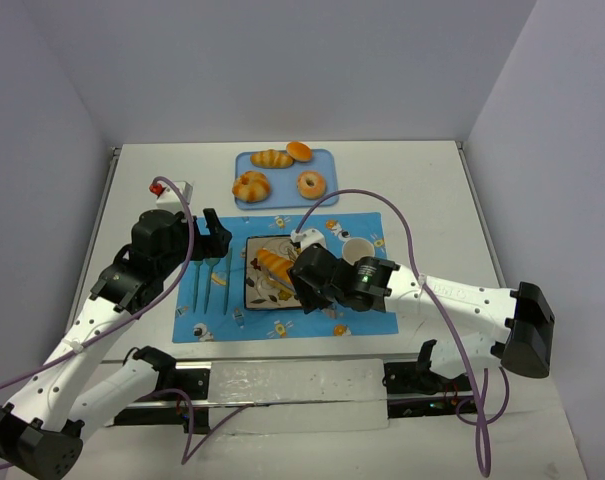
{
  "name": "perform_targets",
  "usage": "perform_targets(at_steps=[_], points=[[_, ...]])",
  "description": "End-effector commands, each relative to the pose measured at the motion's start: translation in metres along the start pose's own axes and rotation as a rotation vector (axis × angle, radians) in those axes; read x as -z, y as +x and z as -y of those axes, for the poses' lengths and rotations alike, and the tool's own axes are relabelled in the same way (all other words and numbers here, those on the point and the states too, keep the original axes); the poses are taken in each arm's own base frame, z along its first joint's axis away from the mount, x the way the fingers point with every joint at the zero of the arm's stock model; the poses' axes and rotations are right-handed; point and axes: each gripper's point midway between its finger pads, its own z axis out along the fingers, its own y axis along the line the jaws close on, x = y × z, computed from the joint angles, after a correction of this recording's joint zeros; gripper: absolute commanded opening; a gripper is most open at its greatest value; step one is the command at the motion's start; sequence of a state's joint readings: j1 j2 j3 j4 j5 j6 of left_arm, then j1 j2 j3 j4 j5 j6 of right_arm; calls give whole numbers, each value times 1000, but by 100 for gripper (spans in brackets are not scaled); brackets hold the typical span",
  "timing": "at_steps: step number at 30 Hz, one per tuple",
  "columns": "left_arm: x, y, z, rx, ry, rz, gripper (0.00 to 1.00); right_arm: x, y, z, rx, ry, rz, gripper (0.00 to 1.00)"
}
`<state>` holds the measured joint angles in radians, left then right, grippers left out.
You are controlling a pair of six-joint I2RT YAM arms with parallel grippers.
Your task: Place the bread
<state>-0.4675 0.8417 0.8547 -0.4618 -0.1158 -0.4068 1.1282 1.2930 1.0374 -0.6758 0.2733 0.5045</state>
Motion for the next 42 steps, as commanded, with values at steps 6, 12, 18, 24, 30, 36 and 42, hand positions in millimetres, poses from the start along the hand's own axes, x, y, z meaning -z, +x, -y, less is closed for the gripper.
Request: perform_targets(at_steps=[6,12,18,24,30,36,42], points=[[0,-7,1,-1,7,26,99,13,-20,0,-6,23,66,60],[0,-6,1,-1,5,23,99,27,-40,5,-34,44,142,63],[0,-6,1,0,8,24,99,42,-71,12,-84,49,226,64],[0,-6,3,2,16,22,99,43,-115,68,-209,121,300,63],[0,-5,5,0,28,19,99,55,-160,156,-380,267,405,63],[1,-6,7,1,40,21,99,56,-175,256,-540,473,418,63],[3,-7,8,1,46,25,99,30,-163,334,-644,607,350,63]])
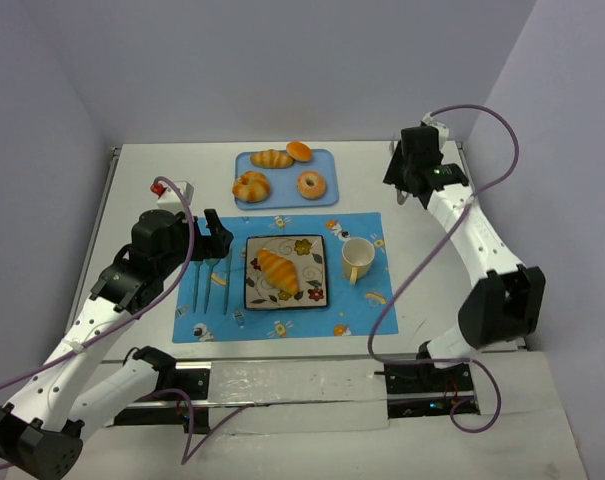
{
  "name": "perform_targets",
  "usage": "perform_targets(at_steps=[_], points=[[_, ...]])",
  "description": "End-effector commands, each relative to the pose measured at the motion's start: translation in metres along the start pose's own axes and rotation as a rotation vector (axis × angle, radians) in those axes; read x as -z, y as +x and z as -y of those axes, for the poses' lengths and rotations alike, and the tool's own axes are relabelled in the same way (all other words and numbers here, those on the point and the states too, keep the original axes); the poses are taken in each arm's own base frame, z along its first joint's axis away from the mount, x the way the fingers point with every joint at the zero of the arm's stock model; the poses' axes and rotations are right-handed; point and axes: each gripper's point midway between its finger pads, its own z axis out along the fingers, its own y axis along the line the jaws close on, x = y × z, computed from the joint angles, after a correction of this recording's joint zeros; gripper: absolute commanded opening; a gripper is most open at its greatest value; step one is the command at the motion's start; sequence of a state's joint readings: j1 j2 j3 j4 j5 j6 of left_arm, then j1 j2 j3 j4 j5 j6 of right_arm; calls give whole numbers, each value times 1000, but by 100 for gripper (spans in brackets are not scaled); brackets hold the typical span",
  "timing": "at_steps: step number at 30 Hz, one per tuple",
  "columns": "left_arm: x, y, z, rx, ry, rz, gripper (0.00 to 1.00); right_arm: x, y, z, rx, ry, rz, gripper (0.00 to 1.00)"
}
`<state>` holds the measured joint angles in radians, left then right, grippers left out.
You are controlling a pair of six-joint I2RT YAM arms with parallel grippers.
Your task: Place the bread
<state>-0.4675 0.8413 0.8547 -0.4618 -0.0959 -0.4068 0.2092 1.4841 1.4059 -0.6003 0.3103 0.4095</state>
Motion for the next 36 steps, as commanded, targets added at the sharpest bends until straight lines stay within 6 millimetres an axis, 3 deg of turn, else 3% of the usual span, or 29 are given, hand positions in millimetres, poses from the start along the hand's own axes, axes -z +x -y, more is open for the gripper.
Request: perform_targets(at_steps=[1,6,9,11,15,21,30,36], points=[[2,-8,5,-1,29,31,99,-29,-17,14,-16,45,13,62],[1,-8,5,-1,30,28,99,-77,-11,51,-39,148,-39,62],[0,-6,5,0,29,22,99,-112,11,67,-48,186,-115,61],[-2,-5,5,-2,29,14,99,-129,27,67,-44,183,-158,61],[-3,-3,5,-3,29,7,99,-152,48,83,-62,212,-218,63],[-6,-1,3,-5,20,-1,99,-168,69,86,-59,216,-275,69],[-7,-1,3,-5,15,-4,99,-170,75,85,-51,213,-306,83],[-6,-1,2,-5,13,-2,99,-160,69,84,-56,209,-286,86]])
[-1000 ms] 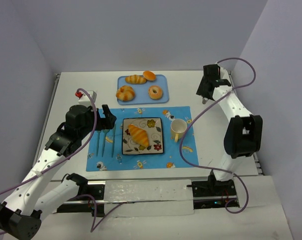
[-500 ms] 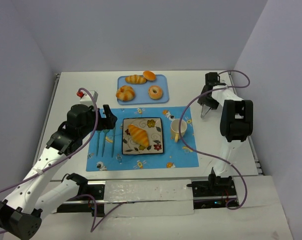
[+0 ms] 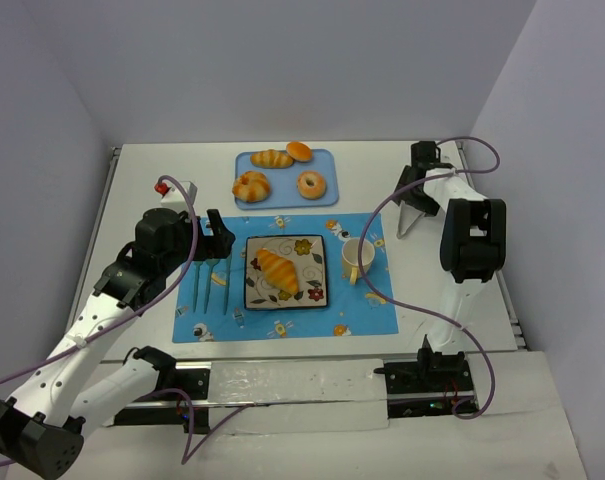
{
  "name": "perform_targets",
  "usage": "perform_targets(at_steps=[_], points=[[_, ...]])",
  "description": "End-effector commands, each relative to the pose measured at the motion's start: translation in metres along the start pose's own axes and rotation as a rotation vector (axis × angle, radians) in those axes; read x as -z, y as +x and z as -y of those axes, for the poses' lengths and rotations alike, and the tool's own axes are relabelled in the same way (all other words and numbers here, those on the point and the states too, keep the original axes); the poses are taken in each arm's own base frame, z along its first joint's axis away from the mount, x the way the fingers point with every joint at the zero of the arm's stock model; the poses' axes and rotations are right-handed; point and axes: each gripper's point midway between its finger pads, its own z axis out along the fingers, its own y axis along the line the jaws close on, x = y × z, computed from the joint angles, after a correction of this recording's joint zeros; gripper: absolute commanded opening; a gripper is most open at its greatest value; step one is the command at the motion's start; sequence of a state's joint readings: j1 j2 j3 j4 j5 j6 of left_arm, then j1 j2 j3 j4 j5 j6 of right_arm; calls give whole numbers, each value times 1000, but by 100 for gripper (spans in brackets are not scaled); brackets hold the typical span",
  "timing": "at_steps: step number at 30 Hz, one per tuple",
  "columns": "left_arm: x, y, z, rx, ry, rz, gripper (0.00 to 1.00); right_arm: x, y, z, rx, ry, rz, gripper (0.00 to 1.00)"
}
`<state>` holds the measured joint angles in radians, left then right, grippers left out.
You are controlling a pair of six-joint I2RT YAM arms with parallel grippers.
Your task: Place the bread
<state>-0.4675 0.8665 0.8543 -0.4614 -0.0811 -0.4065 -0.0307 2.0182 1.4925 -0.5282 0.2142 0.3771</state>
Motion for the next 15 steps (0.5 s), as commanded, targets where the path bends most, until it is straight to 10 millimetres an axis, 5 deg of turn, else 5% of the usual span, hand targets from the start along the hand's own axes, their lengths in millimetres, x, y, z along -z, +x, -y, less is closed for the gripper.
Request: perform_targets(at_steps=[1,8,13,15], points=[[-1,-7,1,-5,10,27,99,21,-23,-2,-21,-15,76,86],[-1,-7,1,-4,7,28,99,95,-53,-5,-40,-73,243,86],[-1,-7,0,-5,-1,28,99,187,-54,-48,13,-299,381,89],[-1,-7,-1,-5,-6,28,99,226,-37,-70,53,-431,407,98]])
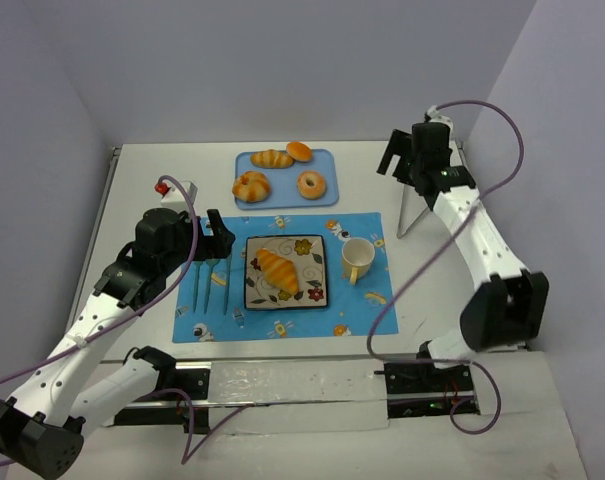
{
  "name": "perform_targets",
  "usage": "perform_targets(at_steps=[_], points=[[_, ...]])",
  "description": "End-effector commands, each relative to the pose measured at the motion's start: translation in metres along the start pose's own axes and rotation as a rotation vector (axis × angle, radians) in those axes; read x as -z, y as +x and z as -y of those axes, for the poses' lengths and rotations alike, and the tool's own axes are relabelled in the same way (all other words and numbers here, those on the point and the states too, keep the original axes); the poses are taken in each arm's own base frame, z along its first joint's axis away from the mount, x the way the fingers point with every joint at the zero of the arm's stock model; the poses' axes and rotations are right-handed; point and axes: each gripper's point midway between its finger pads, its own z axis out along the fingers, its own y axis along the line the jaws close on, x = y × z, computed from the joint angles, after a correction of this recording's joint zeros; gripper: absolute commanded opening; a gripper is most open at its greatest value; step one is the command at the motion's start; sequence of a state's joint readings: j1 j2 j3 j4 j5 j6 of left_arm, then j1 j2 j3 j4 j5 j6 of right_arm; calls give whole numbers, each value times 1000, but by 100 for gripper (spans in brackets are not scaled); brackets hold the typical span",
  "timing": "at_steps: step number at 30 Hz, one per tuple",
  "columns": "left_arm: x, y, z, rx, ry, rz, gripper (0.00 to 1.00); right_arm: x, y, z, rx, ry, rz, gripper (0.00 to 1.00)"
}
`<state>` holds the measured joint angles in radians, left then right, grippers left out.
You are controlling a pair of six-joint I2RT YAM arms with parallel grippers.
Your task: Place the bread
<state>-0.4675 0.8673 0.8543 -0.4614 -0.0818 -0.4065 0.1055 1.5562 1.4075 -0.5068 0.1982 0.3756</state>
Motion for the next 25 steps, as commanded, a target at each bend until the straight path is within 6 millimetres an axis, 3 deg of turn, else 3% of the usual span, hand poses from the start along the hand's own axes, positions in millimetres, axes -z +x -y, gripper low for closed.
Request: perform_targets(at_steps=[1,2,4,5,6,8,9,10,14,20,25], points=[[-1,-7,-1,-5,-4,27,99,61,-11,-55,31,-241,101,100],[-1,-6,-1,-7,-6,26,99,93,-10,-77,53,-338,138,100],[-1,-7,-1,-7,-6,27,99,121,3,-101,74,-467,149,100],[-1,-6,-1,-8,-5,25,99,152,7,-115,90,-554,177,100],[-1,-6,-2,-7,-8,26,99,162,20,-122,102,-606,159,100],[-1,-7,-1,-8,-7,26,99,195,22,-128,100,-702,202,100],[-1,-7,-2,-7,-10,26,99,199,37,-132,114,-732,182,100],[-2,-6,-2,-9,-12,25,99,208,39,-135,119,-779,193,100],[-4,-4,-3,-10,-18,14,99,228,58,-129,144,-882,215,100],[-4,-4,-6,-12,-31,14,99,224,79,-129,194,-914,163,100],[-3,-5,-6,-14,-36,18,99,221,81,-125,216,-881,152,100]])
